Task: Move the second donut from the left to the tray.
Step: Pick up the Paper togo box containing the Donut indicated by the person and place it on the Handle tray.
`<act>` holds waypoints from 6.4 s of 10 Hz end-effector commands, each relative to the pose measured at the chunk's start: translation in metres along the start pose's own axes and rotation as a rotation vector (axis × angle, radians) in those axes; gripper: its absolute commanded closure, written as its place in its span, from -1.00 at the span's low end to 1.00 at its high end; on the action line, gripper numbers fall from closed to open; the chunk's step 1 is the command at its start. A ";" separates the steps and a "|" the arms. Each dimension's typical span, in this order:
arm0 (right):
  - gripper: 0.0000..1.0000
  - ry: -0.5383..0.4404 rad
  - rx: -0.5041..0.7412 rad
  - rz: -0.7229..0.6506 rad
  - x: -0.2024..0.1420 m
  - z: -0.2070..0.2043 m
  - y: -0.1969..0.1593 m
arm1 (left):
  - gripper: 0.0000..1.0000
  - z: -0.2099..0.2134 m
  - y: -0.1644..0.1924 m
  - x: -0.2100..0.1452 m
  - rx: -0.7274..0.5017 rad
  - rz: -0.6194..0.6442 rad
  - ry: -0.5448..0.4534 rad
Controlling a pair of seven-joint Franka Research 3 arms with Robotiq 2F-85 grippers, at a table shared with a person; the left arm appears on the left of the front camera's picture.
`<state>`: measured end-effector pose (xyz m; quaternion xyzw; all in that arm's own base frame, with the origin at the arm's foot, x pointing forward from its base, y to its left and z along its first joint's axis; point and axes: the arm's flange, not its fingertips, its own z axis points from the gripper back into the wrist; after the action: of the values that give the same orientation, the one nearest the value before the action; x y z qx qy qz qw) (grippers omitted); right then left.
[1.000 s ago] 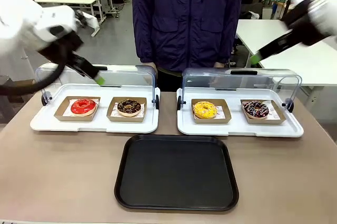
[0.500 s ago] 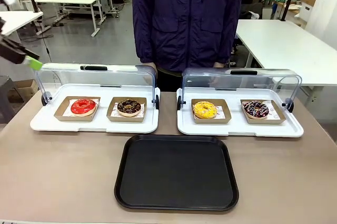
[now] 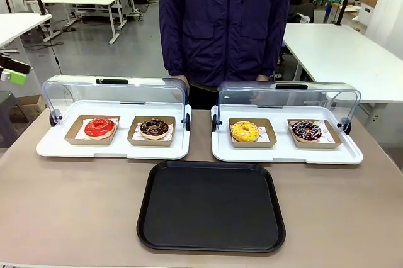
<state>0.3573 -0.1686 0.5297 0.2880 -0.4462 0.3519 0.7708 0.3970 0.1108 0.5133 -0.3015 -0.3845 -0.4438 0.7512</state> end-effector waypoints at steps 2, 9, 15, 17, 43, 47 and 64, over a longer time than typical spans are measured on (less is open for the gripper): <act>-1.00 -0.008 -0.003 0.027 0.000 0.000 0.009 | -1.00 -0.007 0.002 0.001 0.025 0.015 -0.012; -1.00 0.000 0.005 0.000 0.000 0.000 0.004 | -1.00 -0.007 0.003 0.001 0.010 0.014 0.010; -1.00 0.000 0.005 0.000 0.000 0.000 0.004 | -1.00 -0.007 0.003 0.001 0.010 0.014 0.010; -1.00 0.000 0.005 0.000 0.000 0.000 0.004 | -1.00 -0.007 0.003 0.001 0.010 0.014 0.010; -1.00 0.000 0.005 0.000 0.000 0.000 0.004 | -1.00 -0.007 0.003 0.001 0.010 0.014 0.010; -1.00 0.000 0.005 0.000 0.000 0.000 0.004 | -1.00 -0.007 0.003 0.001 0.010 0.014 0.010; -1.00 0.000 0.005 0.000 0.000 0.000 0.004 | -1.00 -0.312 -0.031 0.052 0.017 -0.535 0.833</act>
<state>0.3516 -0.1651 0.5296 0.2889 -0.4317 0.3466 0.7810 0.4772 -0.1658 0.4039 -0.0061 -0.1239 -0.7069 0.6963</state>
